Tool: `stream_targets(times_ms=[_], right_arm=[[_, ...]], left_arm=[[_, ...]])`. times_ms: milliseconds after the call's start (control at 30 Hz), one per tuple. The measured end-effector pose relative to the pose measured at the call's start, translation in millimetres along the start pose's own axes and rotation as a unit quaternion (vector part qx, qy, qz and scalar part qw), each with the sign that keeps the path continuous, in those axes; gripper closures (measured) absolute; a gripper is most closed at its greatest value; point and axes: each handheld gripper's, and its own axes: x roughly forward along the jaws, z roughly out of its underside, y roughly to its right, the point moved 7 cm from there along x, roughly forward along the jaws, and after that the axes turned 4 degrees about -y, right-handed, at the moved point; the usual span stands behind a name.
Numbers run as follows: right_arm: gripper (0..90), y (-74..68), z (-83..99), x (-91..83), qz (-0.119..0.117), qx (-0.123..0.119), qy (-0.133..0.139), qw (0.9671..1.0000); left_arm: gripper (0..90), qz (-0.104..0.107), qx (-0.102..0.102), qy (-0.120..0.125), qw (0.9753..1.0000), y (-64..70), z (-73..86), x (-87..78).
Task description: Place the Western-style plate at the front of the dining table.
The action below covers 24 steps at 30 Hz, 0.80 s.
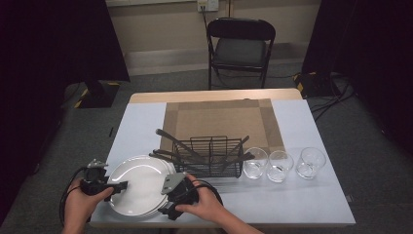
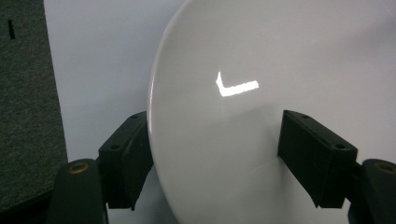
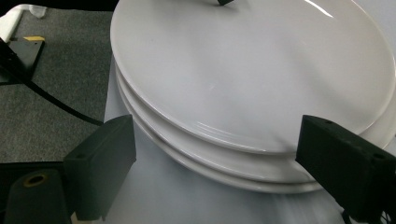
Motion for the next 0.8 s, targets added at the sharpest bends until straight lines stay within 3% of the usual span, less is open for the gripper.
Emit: stream_targets(times_ms=[100, 267, 533, 800], right_arm=[[11.3, -0.5, 0.7, 0.0, -0.001, 0.004, 0.004, 1.0000], [11.2, -1.7, 1.4, -0.2, -0.002, -0.006, 0.000, 1.0000], [11.1, -1.6, 2.2, 0.0, -0.001, 0.000, 0.004, 1.0000], [11.0, -1.0, 5.0, 0.7, -0.006, -0.001, 0.005, 1.0000]], left_arm=[[26.9, 0.014, -0.021, 0.006, 0.9997, -0.3, 0.1, 2.4], [25.5, 0.017, -0.027, 0.001, 0.9995, 0.6, -0.3, 3.7], [25.7, -0.006, -0.036, -0.023, 0.9990, 4.2, -2.9, 0.2], [34.9, -0.029, -0.034, -0.019, 0.9988, 6.0, -8.5, -10.5]])
